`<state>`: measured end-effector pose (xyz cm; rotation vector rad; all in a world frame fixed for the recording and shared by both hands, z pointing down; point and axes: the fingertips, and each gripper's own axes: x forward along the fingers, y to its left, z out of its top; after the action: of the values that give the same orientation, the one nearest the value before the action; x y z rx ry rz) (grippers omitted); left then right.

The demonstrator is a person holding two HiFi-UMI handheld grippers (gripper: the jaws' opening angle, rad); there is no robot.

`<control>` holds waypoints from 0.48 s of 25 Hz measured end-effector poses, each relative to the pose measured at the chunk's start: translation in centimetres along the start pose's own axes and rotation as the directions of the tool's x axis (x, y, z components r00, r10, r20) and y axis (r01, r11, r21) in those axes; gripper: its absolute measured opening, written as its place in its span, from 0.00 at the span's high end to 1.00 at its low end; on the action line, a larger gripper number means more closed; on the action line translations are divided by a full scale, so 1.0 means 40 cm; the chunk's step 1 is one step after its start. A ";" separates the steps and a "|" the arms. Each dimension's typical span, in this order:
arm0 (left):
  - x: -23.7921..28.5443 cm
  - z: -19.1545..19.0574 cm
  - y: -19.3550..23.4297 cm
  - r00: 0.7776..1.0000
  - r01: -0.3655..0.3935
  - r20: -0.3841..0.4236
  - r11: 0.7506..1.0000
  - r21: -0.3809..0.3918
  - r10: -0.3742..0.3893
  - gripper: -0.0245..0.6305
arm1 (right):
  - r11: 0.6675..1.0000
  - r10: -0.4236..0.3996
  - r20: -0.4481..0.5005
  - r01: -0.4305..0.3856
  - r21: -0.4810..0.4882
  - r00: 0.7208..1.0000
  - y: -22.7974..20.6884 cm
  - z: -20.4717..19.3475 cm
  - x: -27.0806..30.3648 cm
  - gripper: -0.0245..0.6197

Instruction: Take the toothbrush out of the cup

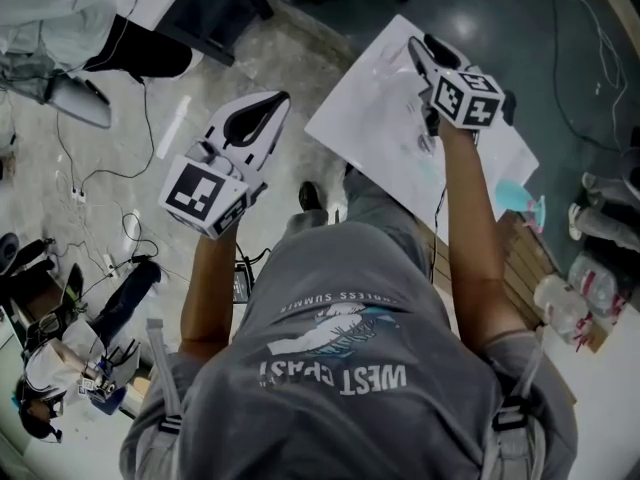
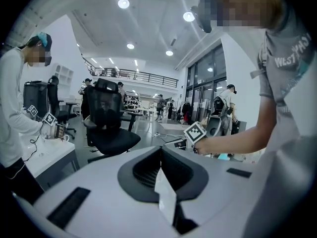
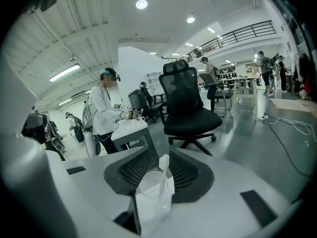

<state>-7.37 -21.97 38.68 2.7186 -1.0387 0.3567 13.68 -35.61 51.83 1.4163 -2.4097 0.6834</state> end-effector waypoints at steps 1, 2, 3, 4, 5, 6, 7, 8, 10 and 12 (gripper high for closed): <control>0.000 -0.003 0.003 1.000 0.001 0.004 1.000 -0.002 -0.001 0.96 | 1.000 0.002 -0.006 -0.002 0.002 1.000 -0.002 -0.005 0.009 0.75; -0.001 -0.006 0.007 1.000 0.000 0.005 1.000 -0.005 0.000 0.96 | 1.000 0.002 -0.011 -0.002 0.003 1.000 -0.002 -0.007 0.018 0.74; -0.001 -0.009 0.013 1.000 -0.004 0.002 1.000 -0.009 0.004 0.96 | 1.000 0.001 -0.014 -0.001 0.000 1.000 -0.002 -0.007 0.026 0.74; -0.001 -0.011 0.018 1.000 -0.010 -0.004 1.000 -0.015 0.010 0.96 | 1.000 0.000 -0.018 0.000 -0.003 1.000 -0.002 -0.007 0.033 0.74; 0.000 -0.011 0.022 1.000 -0.014 -0.008 1.000 -0.020 0.014 0.96 | 1.000 -0.002 -0.022 0.002 -0.005 1.000 -0.003 -0.008 0.040 0.74; 0.000 -0.010 0.024 1.000 -0.013 -0.008 1.000 -0.023 0.013 0.96 | 1.000 -0.003 -0.028 0.003 -0.005 1.000 -0.005 -0.011 0.046 0.74; 0.000 -0.010 0.027 1.000 -0.012 -0.006 1.000 -0.024 0.011 0.96 | 1.000 -0.005 -0.034 0.005 -0.004 0.999 -0.008 -0.014 0.053 0.74; -0.001 -0.013 0.030 1.000 -0.011 -0.004 1.000 -0.026 0.011 0.96 | 1.000 -0.008 -0.040 0.008 -0.002 0.999 -0.009 -0.018 0.059 0.74; -0.005 -0.020 0.040 1.000 -0.010 -0.004 1.000 -0.027 0.010 0.96 | 1.000 -0.012 -0.050 0.012 0.000 0.999 -0.011 -0.021 0.071 0.74; -0.005 -0.017 0.051 1.000 -0.007 -0.011 1.000 -0.030 0.006 0.96 | 1.000 -0.017 -0.055 0.017 -0.003 0.998 -0.009 -0.018 0.083 0.77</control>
<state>-9.02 -23.15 39.49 2.6849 -1.0419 0.3538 12.35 -37.87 54.05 1.3964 -2.3529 0.7057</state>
